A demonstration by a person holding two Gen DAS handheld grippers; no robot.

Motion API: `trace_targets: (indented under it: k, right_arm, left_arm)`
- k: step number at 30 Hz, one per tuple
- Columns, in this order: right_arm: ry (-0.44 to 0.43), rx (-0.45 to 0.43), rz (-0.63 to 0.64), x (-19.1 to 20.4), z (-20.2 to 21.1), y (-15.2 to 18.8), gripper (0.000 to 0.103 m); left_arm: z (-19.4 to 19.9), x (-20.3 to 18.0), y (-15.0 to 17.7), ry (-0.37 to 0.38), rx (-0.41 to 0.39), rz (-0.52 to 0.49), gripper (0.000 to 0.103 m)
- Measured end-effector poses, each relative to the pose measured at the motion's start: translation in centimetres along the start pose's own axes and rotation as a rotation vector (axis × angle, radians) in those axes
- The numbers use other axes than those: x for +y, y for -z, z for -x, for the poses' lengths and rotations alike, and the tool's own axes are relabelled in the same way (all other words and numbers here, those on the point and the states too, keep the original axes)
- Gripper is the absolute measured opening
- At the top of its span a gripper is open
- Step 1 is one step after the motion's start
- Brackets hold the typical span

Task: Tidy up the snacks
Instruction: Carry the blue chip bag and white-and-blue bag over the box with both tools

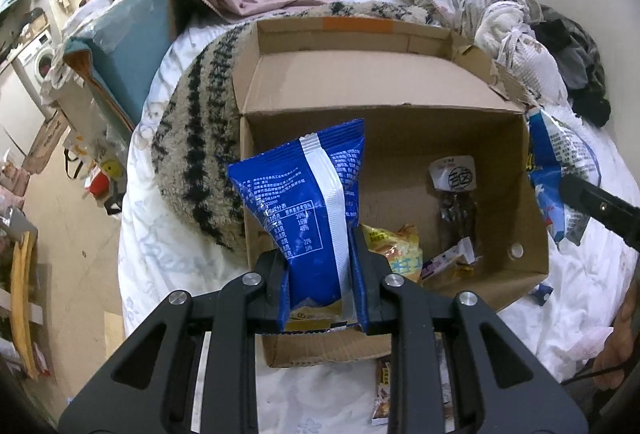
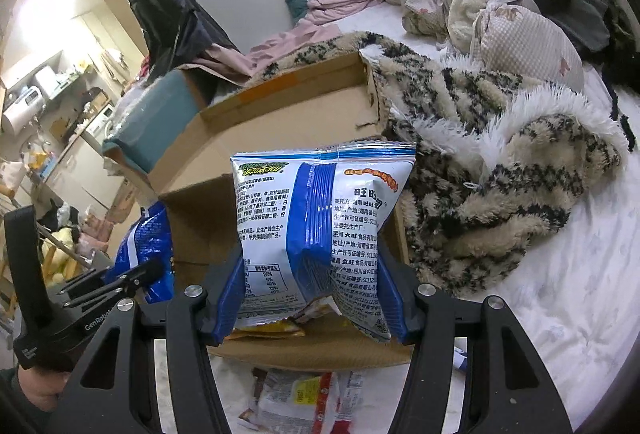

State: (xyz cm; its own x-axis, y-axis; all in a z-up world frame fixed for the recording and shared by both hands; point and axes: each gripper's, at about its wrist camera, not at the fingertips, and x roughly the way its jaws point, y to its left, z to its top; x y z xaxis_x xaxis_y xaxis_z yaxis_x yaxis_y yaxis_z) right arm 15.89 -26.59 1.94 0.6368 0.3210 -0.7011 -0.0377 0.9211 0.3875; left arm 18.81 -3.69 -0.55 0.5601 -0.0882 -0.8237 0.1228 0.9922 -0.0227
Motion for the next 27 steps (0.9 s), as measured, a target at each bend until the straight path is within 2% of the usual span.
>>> trace_targets:
  k: [14, 27]
  right_arm:
    - [0.017, 0.088, -0.034, -0.8, -2.6, 0.7, 0.062]
    - [0.010, 0.093, -0.022, -0.3, -2.7, 0.9, 0.063]
  left_arm:
    - [-0.9, 0.8, -0.2, -0.001, -0.008, 0.006, 0.022]
    - [-0.9, 0.7, -0.2, -0.019, -0.008, 0.001, 0.022]
